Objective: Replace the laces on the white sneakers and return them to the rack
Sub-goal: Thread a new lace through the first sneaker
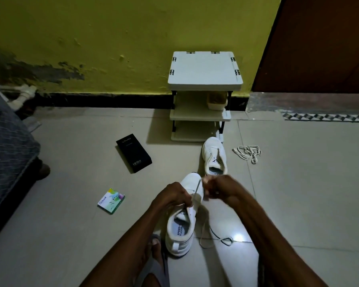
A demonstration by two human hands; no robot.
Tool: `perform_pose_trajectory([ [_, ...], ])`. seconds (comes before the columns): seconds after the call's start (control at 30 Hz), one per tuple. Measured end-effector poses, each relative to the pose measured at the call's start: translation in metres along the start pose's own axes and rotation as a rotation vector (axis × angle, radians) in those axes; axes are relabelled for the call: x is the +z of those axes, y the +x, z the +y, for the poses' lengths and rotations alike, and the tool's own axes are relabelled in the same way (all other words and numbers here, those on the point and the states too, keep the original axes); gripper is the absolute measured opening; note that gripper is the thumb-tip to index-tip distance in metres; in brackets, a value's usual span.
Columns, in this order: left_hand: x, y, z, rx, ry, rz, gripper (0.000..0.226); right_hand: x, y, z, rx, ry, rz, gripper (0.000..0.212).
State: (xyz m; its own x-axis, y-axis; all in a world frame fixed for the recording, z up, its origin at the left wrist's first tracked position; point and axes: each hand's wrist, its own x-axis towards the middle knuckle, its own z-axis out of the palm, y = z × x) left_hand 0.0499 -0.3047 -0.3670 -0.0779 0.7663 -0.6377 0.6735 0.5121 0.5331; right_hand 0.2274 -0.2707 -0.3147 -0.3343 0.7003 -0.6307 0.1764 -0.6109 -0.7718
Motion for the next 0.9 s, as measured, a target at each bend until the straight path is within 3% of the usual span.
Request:
perform_pose_trajectory([
  [0.13, -0.001, 0.004, 0.000, 0.064, 0.075, -0.039, 0.035, -0.003, -0.038, -0.056, -0.229, 0.529, -0.300, 0.017],
  [0.23, -0.006, 0.007, -0.002, 0.104, 0.141, -0.015, 0.025, 0.000, -0.045, -0.064, -0.243, 0.723, -0.317, 0.018],
  [0.27, -0.006, 0.007, -0.003, 0.103, 0.161, 0.008, 0.028, 0.001, -0.041, -0.058, -0.219, 0.578, -0.230, 0.021],
  [0.3, -0.005, 0.007, -0.003, 0.095, 0.176, 0.034, 0.033, 0.002, -0.033, -0.051, -0.206, 0.273, -0.092, 0.021],
  [0.37, -0.004, 0.005, -0.006, 0.078, 0.212, 0.082, 0.040, -0.001, -0.013, -0.029, -0.171, -0.602, 0.129, 0.017],
  [0.43, -0.003, 0.006, -0.010, 0.094, 0.265, 0.109, 0.043, -0.006, -0.001, -0.007, 0.029, -1.275, 0.027, 0.028],
  [0.47, -0.004, 0.006, -0.013, 0.105, 0.273, 0.111, 0.044, -0.009, -0.002, -0.001, 0.064, -1.336, -0.088, 0.024],
  [0.53, -0.005, 0.006, -0.018, 0.116, 0.260, 0.098, 0.045, -0.010, -0.019, -0.010, 0.059, -1.004, -0.250, 0.012],
  [0.6, -0.004, 0.007, -0.020, 0.116, 0.242, 0.086, 0.045, -0.014, -0.037, -0.033, -0.034, -0.448, -0.278, 0.011],
  [0.67, -0.004, 0.007, -0.019, 0.119, 0.242, 0.085, 0.044, -0.022, -0.057, -0.064, -0.189, -0.115, -0.300, 0.017],
  [0.77, -0.007, 0.007, -0.015, 0.122, 0.215, 0.056, 0.042, -0.030, -0.087, -0.100, -0.380, -0.094, -0.351, 0.016],
  [0.9, -0.007, 0.007, -0.013, 0.163, 0.162, 0.045, 0.044, -0.029, -0.098, -0.100, -0.328, -0.342, -0.285, 0.018],
])
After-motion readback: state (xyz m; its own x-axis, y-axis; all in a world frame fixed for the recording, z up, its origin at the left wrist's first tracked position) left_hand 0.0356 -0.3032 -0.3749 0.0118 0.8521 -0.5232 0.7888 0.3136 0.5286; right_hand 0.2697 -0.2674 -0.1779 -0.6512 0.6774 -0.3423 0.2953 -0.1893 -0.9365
